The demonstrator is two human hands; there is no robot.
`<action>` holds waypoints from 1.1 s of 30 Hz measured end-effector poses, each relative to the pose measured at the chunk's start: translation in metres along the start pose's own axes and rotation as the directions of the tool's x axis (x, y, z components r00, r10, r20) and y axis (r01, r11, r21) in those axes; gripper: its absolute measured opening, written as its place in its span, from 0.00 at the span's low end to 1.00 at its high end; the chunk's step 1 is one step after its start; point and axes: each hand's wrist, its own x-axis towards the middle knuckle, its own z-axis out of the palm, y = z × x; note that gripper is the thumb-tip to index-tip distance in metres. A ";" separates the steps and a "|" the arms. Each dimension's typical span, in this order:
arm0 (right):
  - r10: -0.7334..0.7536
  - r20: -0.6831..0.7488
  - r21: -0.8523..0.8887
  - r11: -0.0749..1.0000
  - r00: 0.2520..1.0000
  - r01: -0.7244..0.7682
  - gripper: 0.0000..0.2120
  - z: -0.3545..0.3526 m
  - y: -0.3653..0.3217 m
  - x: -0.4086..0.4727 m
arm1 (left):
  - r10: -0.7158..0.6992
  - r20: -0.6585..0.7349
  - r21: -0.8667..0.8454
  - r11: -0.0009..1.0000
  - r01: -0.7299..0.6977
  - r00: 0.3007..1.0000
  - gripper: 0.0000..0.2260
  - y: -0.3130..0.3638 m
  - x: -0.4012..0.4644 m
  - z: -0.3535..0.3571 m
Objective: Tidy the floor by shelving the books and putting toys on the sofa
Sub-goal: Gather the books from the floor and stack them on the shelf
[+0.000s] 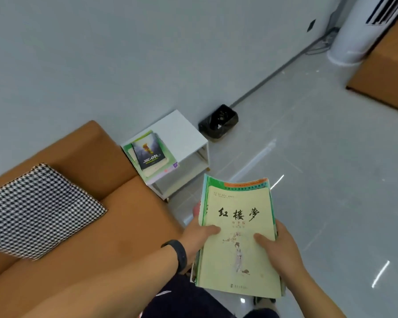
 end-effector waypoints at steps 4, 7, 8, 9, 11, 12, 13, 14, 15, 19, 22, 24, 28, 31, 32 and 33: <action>-0.076 0.166 -0.082 0.992 0.983 0.090 0.21 -0.049 -0.033 0.059 | -0.009 -0.173 -0.149 0.989 -0.018 0.985 0.16 0.021 0.011 0.051; -0.110 0.273 -0.183 0.969 0.956 0.164 0.19 -0.080 -0.062 0.091 | 0.003 -0.258 -0.273 0.959 -0.076 0.966 0.15 0.034 0.010 0.086; -0.110 0.300 -0.214 0.960 0.948 0.179 0.19 -0.087 -0.071 0.098 | 0.004 -0.277 -0.299 0.950 -0.090 0.961 0.15 0.034 0.011 0.094; -0.111 0.345 -0.254 0.945 0.932 0.206 0.18 -0.098 -0.083 0.108 | 0.000 -0.306 -0.353 0.929 -0.114 0.952 0.14 0.036 0.012 0.107; -0.119 0.389 -0.281 0.929 0.913 0.241 0.19 -0.104 -0.101 0.122 | -0.001 -0.322 -0.419 0.897 -0.142 0.947 0.14 0.036 0.012 0.116; -0.121 0.419 -0.289 0.922 0.900 0.259 0.19 -0.106 -0.112 0.129 | -0.003 -0.333 -0.457 0.875 -0.158 0.943 0.14 0.038 0.013 0.120; -0.119 0.435 -0.292 0.919 0.893 0.264 0.19 -0.106 -0.120 0.134 | -0.008 -0.347 -0.475 0.864 -0.168 0.938 0.14 0.039 0.014 0.119; -0.119 0.456 -0.301 0.912 0.882 0.279 0.20 -0.104 -0.131 0.140 | -0.015 -0.377 -0.502 0.843 -0.191 0.926 0.14 0.040 0.016 0.118; -0.116 0.471 -0.298 0.912 0.875 0.282 0.21 -0.101 -0.136 0.144 | -0.019 -0.390 -0.522 0.828 -0.204 0.921 0.14 0.041 0.017 0.116; -0.165 0.488 -0.227 0.924 0.857 0.308 0.19 -0.082 -0.157 0.154 | -0.016 -0.406 -0.641 0.718 -0.272 0.914 0.15 0.053 0.023 0.101; -0.221 0.454 -0.196 0.921 0.863 0.338 0.20 -0.062 -0.176 0.165 | -0.008 -0.318 -0.680 0.699 -0.222 0.948 0.18 0.062 0.033 0.079; -0.248 0.448 -0.191 0.912 0.859 0.362 0.21 -0.052 -0.189 0.177 | 0.019 -0.167 -0.700 0.702 -0.132 0.986 0.21 0.070 0.039 0.062; -0.214 0.461 -0.187 0.925 0.861 0.330 0.21 -0.028 -0.222 0.208 | -0.003 -0.105 -0.694 0.716 -0.071 0.994 0.24 0.089 0.056 0.040; -0.164 0.445 -0.201 0.940 0.880 0.277 0.19 -0.004 -0.243 0.237 | -0.067 -0.135 -0.692 0.721 -0.046 0.989 0.25 0.108 0.078 0.031; -0.144 0.444 -0.216 0.941 0.885 0.261 0.19 0.008 -0.250 0.256 | -0.093 -0.130 -0.682 0.731 -0.021 0.987 0.25 0.116 0.092 0.027; -0.121 0.438 -0.228 0.944 0.891 0.240 0.19 0.019 -0.257 0.270 | -0.114 -0.128 -0.675 0.738 -0.003 0.985 0.24 0.124 0.103 0.024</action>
